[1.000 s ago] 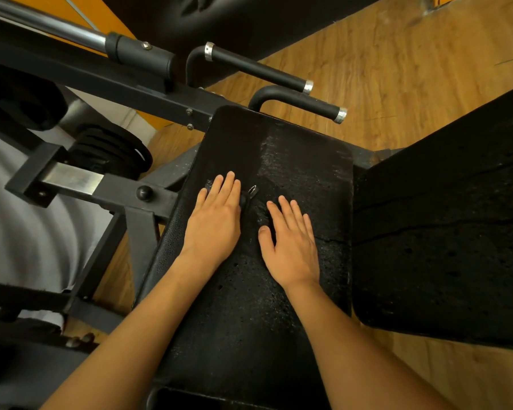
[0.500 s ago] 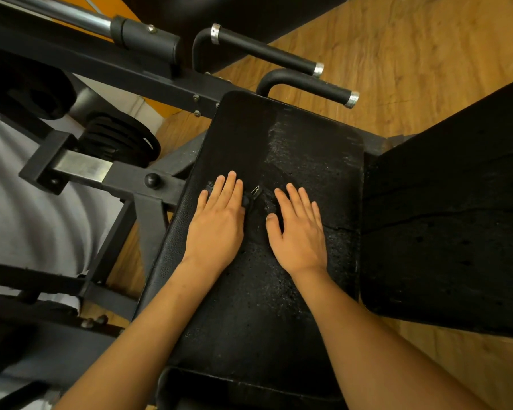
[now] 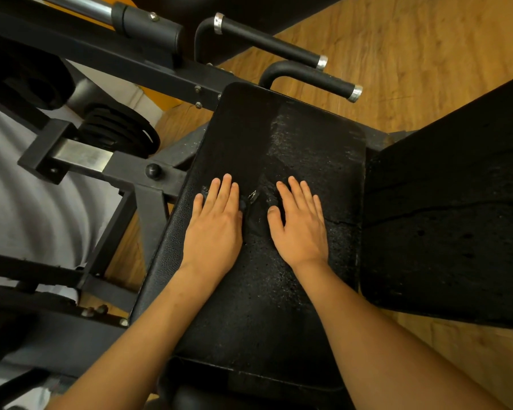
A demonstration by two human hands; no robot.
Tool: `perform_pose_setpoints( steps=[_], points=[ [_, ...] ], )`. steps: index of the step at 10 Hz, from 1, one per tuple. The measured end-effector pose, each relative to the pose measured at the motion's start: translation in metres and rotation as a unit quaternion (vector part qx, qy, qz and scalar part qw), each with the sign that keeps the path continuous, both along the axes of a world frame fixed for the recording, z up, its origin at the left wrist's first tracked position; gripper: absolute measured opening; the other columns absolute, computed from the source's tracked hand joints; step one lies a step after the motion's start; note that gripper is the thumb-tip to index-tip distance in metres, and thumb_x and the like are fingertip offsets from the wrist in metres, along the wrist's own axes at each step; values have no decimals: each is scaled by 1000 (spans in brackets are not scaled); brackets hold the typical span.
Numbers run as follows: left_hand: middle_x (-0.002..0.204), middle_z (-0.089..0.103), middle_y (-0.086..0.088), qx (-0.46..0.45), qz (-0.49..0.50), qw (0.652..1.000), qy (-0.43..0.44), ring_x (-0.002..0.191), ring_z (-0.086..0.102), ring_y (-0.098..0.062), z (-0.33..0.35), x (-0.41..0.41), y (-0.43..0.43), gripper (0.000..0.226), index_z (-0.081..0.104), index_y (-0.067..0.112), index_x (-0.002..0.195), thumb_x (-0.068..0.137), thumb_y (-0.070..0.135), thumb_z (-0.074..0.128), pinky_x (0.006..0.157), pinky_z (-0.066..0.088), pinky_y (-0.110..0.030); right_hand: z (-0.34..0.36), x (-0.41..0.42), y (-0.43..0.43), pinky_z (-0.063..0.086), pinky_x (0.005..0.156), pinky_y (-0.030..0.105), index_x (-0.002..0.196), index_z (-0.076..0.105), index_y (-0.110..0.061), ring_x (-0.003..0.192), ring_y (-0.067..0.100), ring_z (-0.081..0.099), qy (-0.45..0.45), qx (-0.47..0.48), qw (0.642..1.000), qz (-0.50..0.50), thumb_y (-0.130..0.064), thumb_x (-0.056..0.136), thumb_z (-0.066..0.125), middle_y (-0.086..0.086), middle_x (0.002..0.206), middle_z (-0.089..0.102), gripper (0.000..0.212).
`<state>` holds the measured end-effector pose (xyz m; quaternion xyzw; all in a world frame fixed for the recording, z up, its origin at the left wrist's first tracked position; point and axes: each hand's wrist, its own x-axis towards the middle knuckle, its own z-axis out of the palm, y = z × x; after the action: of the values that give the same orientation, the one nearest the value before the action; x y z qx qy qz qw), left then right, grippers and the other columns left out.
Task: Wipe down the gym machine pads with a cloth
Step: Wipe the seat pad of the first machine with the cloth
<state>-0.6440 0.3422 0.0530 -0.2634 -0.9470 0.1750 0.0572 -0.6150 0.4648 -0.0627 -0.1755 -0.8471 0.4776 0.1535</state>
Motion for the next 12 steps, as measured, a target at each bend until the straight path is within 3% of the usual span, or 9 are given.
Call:
perform_pose_setpoints(
  steps=[3,5,6,7,10,12],
  points=[
    [169,-6,-4,-7,-6,1000,-6,155,-11,-21,-3,38,-38,60,3,14,161,107,32,22,123,-3,-40,-2,0,-1,2,129,41,161,27,-30,158,11,-1,8,-5,1000,-2,-43,107,32,-7,171,14,56],
    [168,16,-11,-47,-12,998,32,154,16,-29,-7,65,-64,60,22,9,159,104,31,25,120,19,-46,-1,0,-1,2,129,41,161,26,-31,158,11,-1,-3,-1,1000,1,-44,107,31,-7,171,13,56],
    [167,20,-10,-54,-16,997,47,154,18,-29,-9,78,-77,61,26,9,159,103,32,27,121,20,-46,-2,0,0,1,129,40,162,25,-31,158,11,-2,-3,-2,1000,3,-45,107,31,-8,171,12,56],
    [168,18,-8,-58,-12,997,49,157,6,-23,-8,90,-90,61,23,11,160,103,35,28,124,8,-41,-2,0,0,2,129,40,162,25,-31,158,11,-2,-5,-5,1000,2,-45,107,31,-8,171,12,56],
    [167,20,-5,-61,-7,998,24,154,18,-25,-1,79,-75,59,28,12,159,104,33,26,123,16,-45,-2,-1,-1,3,129,40,161,28,-29,158,13,1,-4,0,1000,-5,-44,107,32,-6,171,15,56],
    [169,-7,0,-33,0,999,-11,153,-14,-16,4,23,-24,60,7,16,162,106,33,21,121,-9,-39,-3,1,-3,1,129,39,161,27,-30,158,11,0,4,0,1000,1,-45,106,30,-7,170,15,57]
  ],
)
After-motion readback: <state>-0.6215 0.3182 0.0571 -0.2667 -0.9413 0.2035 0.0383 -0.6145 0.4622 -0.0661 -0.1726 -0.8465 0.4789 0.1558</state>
